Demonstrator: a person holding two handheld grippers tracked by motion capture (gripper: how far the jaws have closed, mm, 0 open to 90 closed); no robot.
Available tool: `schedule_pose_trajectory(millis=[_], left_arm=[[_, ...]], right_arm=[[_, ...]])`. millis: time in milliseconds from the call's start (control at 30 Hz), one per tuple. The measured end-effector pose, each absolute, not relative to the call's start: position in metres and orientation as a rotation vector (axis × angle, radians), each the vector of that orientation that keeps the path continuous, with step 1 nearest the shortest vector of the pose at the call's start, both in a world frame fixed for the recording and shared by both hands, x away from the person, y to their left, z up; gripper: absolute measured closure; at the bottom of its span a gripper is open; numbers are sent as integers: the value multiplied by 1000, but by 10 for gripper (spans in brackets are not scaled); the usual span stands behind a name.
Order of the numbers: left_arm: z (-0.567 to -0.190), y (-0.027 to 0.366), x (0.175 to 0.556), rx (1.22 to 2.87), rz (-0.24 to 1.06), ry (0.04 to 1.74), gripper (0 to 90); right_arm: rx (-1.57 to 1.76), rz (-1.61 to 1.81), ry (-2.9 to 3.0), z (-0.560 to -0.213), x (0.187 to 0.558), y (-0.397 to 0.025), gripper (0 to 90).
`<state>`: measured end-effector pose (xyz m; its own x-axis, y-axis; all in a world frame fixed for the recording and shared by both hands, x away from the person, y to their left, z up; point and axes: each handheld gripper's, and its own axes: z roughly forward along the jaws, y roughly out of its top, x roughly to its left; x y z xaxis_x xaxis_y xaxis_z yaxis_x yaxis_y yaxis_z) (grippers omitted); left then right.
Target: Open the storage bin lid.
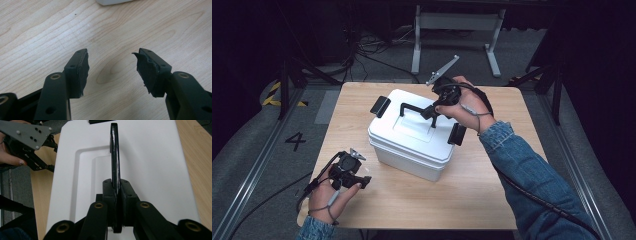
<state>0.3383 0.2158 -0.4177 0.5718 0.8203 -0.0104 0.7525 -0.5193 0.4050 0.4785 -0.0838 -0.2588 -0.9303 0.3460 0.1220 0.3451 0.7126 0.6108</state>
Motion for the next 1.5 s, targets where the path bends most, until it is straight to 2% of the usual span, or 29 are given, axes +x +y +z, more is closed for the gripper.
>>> schedule_pose_trajectory(millis=[500,1267,1500], left_arm=[[-419,216,339,2451,266,1273,433],[-421,216,341,2464,264,1274,434],[-421,215,341,2464,259,1277,434]], right_arm=[[661,1072,2817,-229,477,-135,850],[890,987,2694,-217,481,-245,850],[936,947,2670,-217,480,-265,850]])
